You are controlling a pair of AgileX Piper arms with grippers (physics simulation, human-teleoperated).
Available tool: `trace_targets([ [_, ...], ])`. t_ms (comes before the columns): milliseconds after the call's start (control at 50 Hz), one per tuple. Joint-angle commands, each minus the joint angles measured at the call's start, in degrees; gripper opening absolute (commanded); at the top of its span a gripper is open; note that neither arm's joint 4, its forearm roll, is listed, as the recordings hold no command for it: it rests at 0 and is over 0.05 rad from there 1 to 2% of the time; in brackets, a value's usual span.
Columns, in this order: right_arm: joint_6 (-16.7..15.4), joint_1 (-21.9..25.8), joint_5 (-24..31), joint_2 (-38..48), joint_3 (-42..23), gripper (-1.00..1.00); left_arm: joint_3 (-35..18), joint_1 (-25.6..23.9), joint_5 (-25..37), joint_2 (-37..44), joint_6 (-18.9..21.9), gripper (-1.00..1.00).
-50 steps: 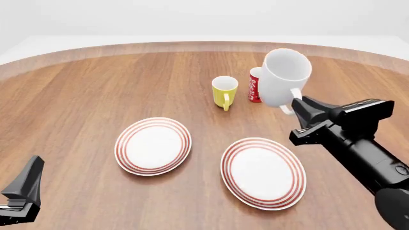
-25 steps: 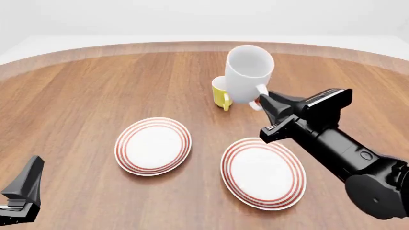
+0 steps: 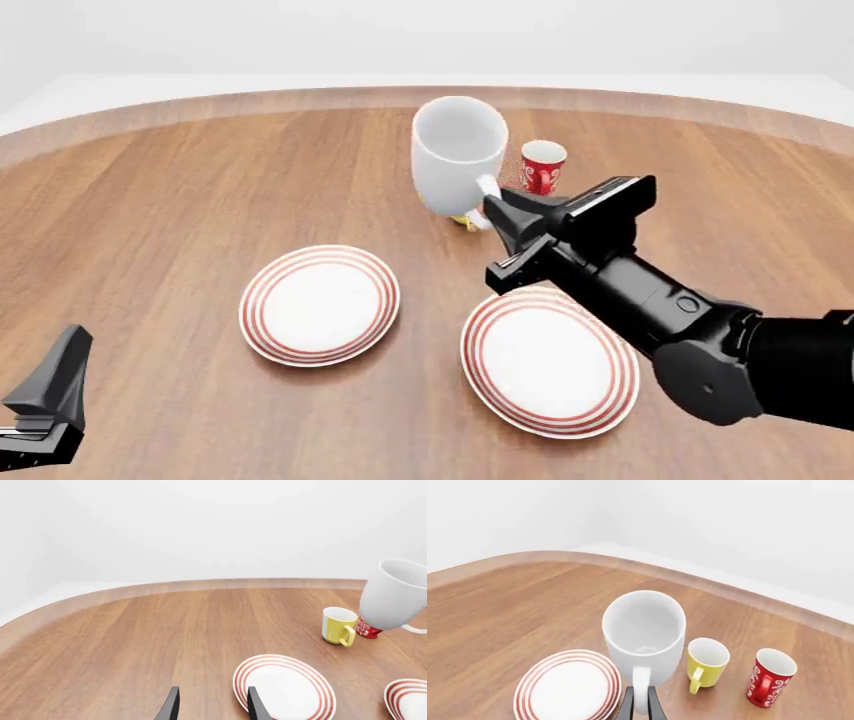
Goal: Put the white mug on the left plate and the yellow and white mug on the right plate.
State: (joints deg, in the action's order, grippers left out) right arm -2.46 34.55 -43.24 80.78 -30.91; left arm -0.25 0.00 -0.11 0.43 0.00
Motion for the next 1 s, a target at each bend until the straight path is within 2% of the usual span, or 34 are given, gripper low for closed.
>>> trace_targets([
  [20, 0.5, 2.5, -1.6, 5.0, -3.7, -1.00, 0.0, 0.0, 0.0, 0.0, 0.0, 1.00],
  [400, 1.2, 5.0, -3.2, 12.2, -9.1, -1.00, 0.0, 0.0, 0.0, 0.0, 0.0, 1.00],
  [740, 0.5, 8.6, -1.6, 19.8, -16.6, -1.00, 0.0, 0.0, 0.0, 0.0, 0.0, 1.00],
  [1000, 0.3, 11.1, -1.1, 23.0, -18.1, -1.00, 0.0, 0.0, 0.0, 0.0, 0.0, 1.00],
])
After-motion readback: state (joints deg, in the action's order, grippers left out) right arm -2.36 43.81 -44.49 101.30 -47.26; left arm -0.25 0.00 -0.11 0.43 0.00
